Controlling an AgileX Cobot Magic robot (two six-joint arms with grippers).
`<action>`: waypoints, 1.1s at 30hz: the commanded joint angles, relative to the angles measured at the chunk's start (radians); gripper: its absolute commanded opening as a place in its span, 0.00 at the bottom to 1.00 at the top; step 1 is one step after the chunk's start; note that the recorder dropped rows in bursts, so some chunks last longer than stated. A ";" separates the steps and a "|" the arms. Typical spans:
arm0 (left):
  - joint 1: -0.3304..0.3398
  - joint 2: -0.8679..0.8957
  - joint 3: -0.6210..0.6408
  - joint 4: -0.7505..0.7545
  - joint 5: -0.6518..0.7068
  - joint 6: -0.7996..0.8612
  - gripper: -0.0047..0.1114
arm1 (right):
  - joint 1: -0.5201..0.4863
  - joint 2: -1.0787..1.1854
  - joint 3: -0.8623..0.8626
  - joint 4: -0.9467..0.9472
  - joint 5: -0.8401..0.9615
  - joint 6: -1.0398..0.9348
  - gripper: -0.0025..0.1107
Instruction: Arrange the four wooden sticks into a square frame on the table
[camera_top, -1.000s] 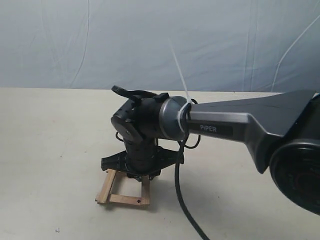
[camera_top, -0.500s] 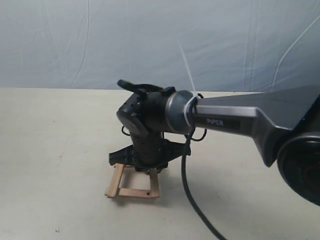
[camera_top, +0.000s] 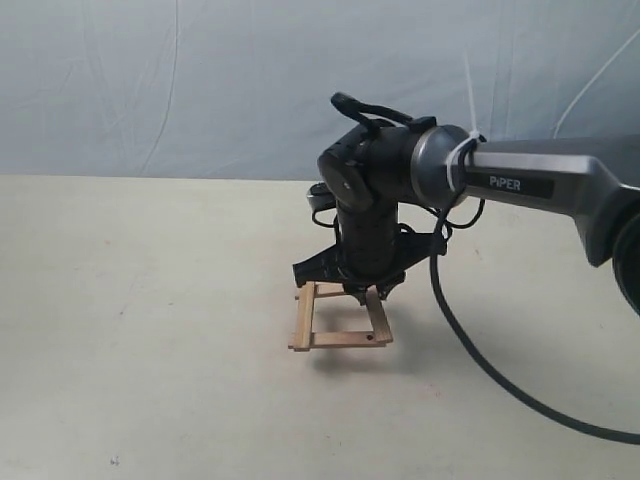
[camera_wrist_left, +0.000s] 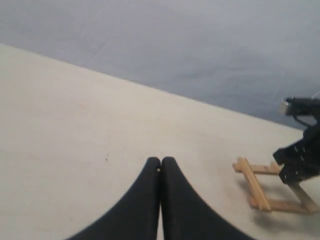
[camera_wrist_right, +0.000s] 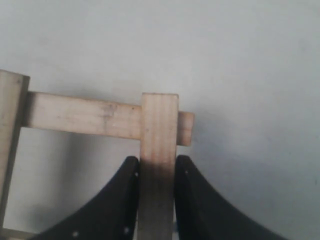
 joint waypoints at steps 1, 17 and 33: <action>-0.153 0.297 0.003 0.075 -0.187 -0.059 0.04 | -0.007 -0.009 -0.035 0.047 -0.027 -0.053 0.01; -0.275 1.382 -0.530 0.406 -0.299 -0.173 0.04 | -0.005 -0.009 -0.046 0.107 -0.028 -0.088 0.01; -0.275 1.540 -0.696 0.917 -0.337 -0.636 0.04 | -0.005 -0.009 -0.046 0.146 -0.035 -0.108 0.01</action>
